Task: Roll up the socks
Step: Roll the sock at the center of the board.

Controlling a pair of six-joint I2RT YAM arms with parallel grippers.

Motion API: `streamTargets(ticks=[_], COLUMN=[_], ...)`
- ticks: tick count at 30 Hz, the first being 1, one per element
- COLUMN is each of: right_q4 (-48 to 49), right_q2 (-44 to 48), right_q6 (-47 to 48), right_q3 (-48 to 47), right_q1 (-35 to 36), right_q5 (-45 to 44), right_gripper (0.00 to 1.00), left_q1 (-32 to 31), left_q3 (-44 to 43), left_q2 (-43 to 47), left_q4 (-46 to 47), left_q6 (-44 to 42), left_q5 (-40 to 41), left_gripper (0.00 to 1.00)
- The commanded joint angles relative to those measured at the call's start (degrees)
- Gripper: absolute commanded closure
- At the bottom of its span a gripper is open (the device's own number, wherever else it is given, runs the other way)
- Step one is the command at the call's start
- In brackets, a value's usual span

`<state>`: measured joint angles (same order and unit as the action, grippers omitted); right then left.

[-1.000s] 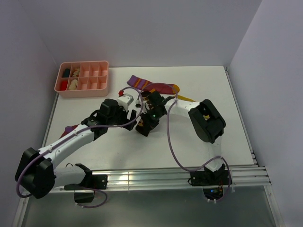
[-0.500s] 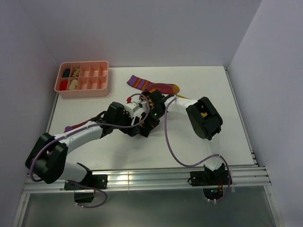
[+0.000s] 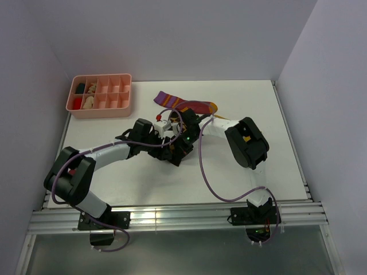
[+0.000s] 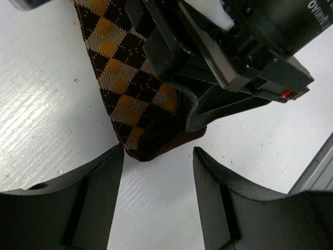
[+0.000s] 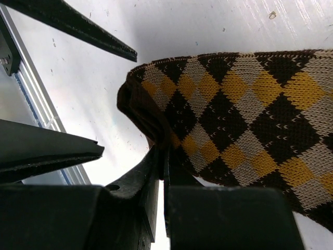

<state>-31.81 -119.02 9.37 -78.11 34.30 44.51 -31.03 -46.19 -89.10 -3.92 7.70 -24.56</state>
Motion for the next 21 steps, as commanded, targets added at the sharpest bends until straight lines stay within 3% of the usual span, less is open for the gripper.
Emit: streamTargets(ticks=[1,13,21], right_q4=[-1.06,0.17,1.31], right_q2=[-1.74,-1.83,-1.04], right_q6=[1.71,0.74,0.13], right_q3=[-0.73,-0.38,0.67], right_q1=[-0.29,-0.2,-0.2], right_q5=[-3.38,-4.43,-4.79], right_gripper=[1.0,1.0,1.0], left_q1=[0.79,1.49,1.85], left_q3=[-1.88,0.57,4.18], left_q2=[-0.81,-3.71,-2.14], left_q4=[2.52,7.42,10.07], left_q6=[0.99,7.49,15.84], left_q5=[-1.99,1.27,5.56], left_gripper=[0.39,0.51,0.5])
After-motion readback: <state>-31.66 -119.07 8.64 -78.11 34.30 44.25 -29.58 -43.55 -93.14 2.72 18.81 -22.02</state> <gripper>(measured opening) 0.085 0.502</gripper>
